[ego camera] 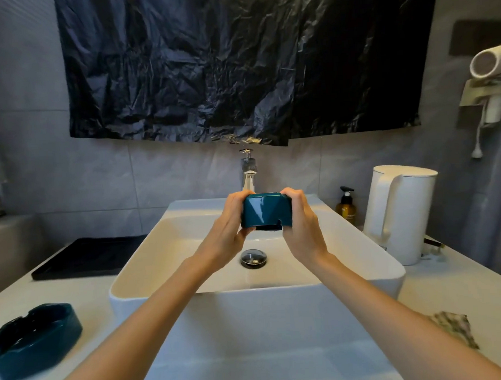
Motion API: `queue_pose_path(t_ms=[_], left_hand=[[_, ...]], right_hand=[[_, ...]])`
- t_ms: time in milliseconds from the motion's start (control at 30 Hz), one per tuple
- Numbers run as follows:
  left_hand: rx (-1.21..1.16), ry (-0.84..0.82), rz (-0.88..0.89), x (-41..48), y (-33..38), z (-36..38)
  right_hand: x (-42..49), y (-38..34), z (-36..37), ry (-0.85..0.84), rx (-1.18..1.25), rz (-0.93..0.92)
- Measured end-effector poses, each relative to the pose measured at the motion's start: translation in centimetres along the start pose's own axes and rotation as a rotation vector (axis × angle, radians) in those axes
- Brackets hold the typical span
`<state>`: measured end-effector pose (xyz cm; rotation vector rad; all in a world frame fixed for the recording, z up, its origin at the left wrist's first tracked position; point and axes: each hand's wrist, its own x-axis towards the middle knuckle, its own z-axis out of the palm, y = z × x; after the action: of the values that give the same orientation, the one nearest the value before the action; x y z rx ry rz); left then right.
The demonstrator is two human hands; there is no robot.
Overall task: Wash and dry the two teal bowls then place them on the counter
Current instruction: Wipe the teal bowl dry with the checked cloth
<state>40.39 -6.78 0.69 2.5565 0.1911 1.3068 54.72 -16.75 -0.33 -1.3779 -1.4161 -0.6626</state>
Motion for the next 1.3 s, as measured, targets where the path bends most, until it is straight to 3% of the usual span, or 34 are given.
queue_pose_path(t_ms=[100,267,433,533,633,767,900,967,1067,1200,1300], left_hand=[[-0.014,-0.027,-0.012,0.4,-0.4,0.3],[-0.154,-0.177,-0.184,1.1,-0.3,0.1],[-0.453,-0.38,-0.431,1.3,0.0,-0.3],[-0.655,-0.348,-0.589,1.4,0.6,-0.1],[-0.692,-0.292,-0.637,2.0,1.4,0.4],[-0.741,-0.271,-0.658,1.7,1.7,0.7],[-0.782,-0.138,-0.772,0.9,1.2,0.8],[-0.832,-0.046,-0.833,0.5,1.0,0.9],[-0.873,0.018,-0.887,0.0,0.6,0.8],[-0.826,0.007,-0.874,-0.2,0.3,0.7],[-0.773,-0.012,-0.853,-0.4,0.2,1.0]], right_hand=[[-0.1,0.2,0.1,0.002,-0.01,0.005],[-0.2,0.3,0.3,-0.051,-0.007,0.165],[0.5,1.0,0.4,-0.026,0.151,0.507],[0.9,0.8,0.1,-0.032,0.241,0.757],[1.3,0.7,-0.3,-0.042,0.305,0.951],[1.3,0.4,-0.7,-0.113,0.345,1.061],[1.5,-0.6,-1.2,-0.279,0.552,1.147],[1.9,-1.1,-2.0,-0.371,0.58,1.129],[2.1,-1.3,-4.5,-0.5,0.275,0.886],[1.1,-1.8,-9.7,-0.342,0.046,0.637],[-0.8,-1.9,-13.7,-0.255,-0.122,0.639]])
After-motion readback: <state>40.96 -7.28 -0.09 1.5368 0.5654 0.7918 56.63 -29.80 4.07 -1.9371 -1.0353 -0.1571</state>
